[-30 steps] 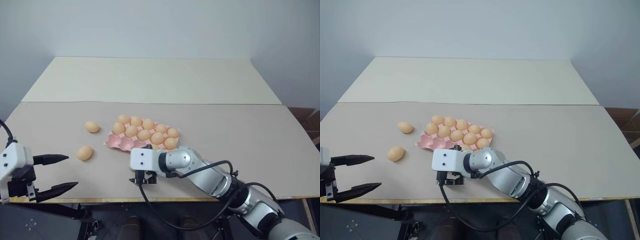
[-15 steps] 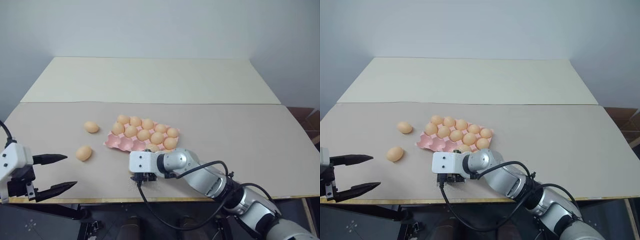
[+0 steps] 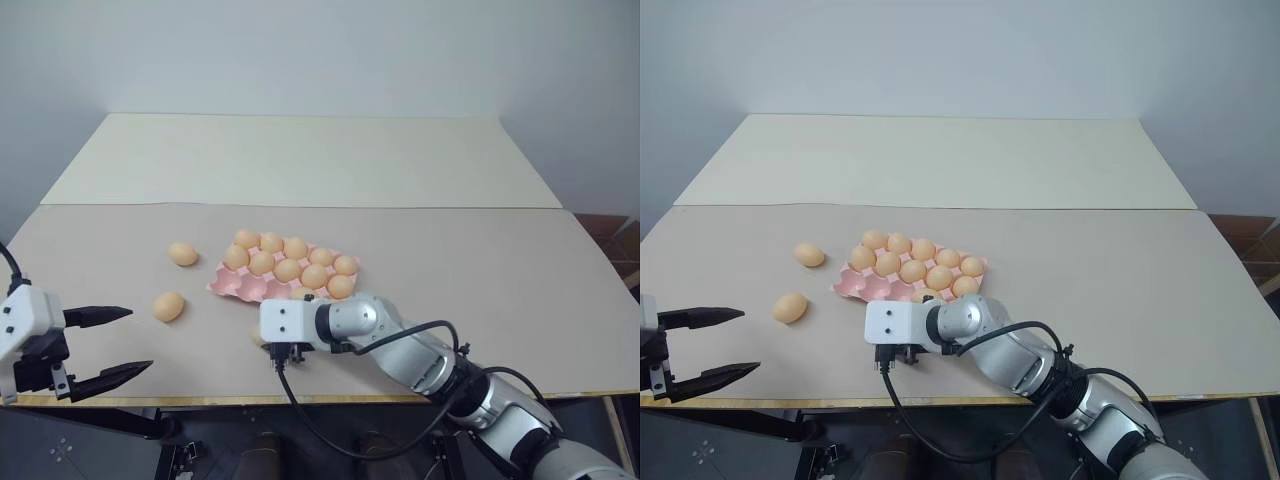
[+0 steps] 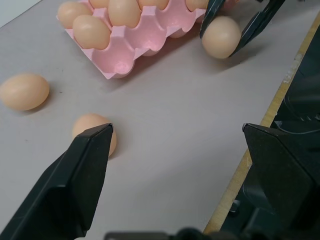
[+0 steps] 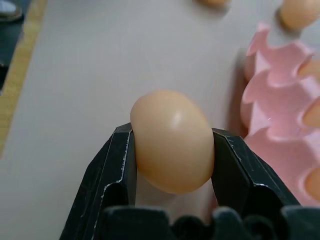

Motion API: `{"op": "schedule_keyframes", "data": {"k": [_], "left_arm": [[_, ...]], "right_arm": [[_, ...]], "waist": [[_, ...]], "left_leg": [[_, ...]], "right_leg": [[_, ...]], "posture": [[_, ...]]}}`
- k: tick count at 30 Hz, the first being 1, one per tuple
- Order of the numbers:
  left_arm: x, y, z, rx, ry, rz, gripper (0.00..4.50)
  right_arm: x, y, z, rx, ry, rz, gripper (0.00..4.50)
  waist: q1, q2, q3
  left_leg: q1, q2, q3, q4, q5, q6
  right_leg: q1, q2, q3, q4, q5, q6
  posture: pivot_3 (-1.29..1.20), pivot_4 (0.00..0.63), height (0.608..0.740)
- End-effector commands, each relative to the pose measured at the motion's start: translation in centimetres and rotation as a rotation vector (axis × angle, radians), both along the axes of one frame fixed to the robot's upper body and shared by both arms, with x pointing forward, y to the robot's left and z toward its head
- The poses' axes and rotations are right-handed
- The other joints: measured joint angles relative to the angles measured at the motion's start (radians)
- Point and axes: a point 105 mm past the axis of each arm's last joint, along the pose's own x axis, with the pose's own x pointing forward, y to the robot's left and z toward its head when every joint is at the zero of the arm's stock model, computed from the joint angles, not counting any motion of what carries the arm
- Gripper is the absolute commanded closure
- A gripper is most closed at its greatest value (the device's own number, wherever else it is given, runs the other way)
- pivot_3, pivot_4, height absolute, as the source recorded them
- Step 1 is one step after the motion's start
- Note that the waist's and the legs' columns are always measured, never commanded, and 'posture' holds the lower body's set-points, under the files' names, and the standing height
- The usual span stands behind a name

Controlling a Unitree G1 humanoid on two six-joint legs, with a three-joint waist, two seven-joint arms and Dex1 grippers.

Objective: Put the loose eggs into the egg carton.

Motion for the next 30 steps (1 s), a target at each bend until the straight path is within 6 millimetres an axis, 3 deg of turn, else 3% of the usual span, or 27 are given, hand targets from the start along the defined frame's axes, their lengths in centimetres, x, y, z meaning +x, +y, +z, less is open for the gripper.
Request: {"op": "schedule_keyframes", "data": {"k": [1, 5, 12, 13, 19, 26, 30], "left_arm": [[0.2, 0.3, 0.3, 0.026, -0.026, 0.000, 0.00], [0.3, 0.2, 0.5, 0.037, -0.031, -0.007, 0.00], [0.2, 0.4, 0.4, 0.038, -0.034, 0.002, 0.00], [0.2, 0.4, 0.3, 0.042, -0.033, 0.003, 0.00], [0.3, 0.2, 0.6, 0.038, -0.048, 0.002, 0.00], [0.3, 0.2, 0.5, 0.033, -0.046, 0.003, 0.00], [0.3, 0.3, 0.4, 0.034, -0.046, 0.010, 0.00]], "right_arm": [[0.2, 0.4, 4.2, 0.123, -0.071, 0.004, 2.50], [2.6, 0.0, 4.4, 0.108, -0.094, -0.098, 2.50], [4.1, 0.3, 4.1, 0.128, -0.131, -0.113, 2.50], [4.2, 0.4, 4.0, 0.123, -0.142, -0.108, 1.87], [4.6, 0.6, 4.3, 0.171, -0.162, -0.128, 0.05], [4.0, -0.4, 5.5, 0.185, -0.187, -0.114, 0.05], [2.9, -3.0, 6.5, 0.180, -0.186, -0.084, 0.05]], "waist": [[-0.001, 0.000, 0.000], [-0.003, 0.000, 0.000], [-0.005, 0.000, 0.000], [-0.007, 0.000, 0.000], [-0.018, 0.000, 0.000], [-0.019, 0.000, 0.000], [-0.017, 0.000, 0.000]], "left_leg": [[0.000, 0.000, 0.000, 0.000, 0.000, 0.000], [0.001, 0.000, 0.000, 0.000, 0.000, 0.000], [0.000, 0.000, 0.000, 0.000, 0.000, 0.000], [0.000, 0.000, 0.000, -0.001, 0.000, 0.000], [0.000, 0.000, 0.000, -0.001, 0.000, 0.000], [0.000, 0.001, -0.001, -0.001, 0.000, 0.000], [-0.001, 0.001, -0.001, -0.002, 0.000, 0.000]], "right_leg": [[0.000, 0.000, 0.000, 0.000, 0.000, 0.000], [0.000, 0.000, 0.000, 0.000, 0.000, 0.000], [-0.001, 0.000, 0.000, 0.000, 0.000, 0.000], [-0.001, 0.000, 0.000, 0.000, 0.000, 0.000], [-0.001, 0.000, 0.000, 0.000, 0.000, 0.000], [-0.001, -0.001, 0.000, 0.000, 0.000, 0.000], [-0.001, -0.001, 0.000, -0.001, 0.000, 0.000]], "posture": [[0.00, 0.150, 0.740], [0.00, 0.150, 0.740], [0.00, 0.150, 0.740], [0.00, 0.150, 0.740], [0.00, 0.150, 0.740], [0.00, 0.150, 0.740], [0.00, 0.150, 0.740]]}}
